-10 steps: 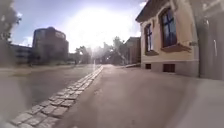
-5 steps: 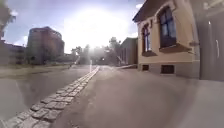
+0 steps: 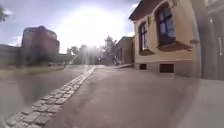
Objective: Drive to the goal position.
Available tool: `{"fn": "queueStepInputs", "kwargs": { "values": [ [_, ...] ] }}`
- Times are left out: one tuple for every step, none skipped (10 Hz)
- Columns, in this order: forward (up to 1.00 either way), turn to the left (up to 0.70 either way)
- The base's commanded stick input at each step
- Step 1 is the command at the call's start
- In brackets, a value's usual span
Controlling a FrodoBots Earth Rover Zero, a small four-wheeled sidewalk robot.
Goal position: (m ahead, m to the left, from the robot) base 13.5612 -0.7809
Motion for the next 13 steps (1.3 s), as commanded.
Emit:
{"fn": "queueStepInputs", "kwargs": {
  "values": [
    [0.70, -0.14],
    [0.70, -0.14],
    [0.70, -0.14],
    [0.70, -0.14],
    [0.70, -0.14],
    [0.70, -0.14],
    [0.70, -0.14],
    [0.70, -0.14],
    [0.70, -0.14],
    [0.70, -0.14],
    [0.70, -0.14],
    [0.70, -0.14],
    [0.70, -0.14]
  ]
}}
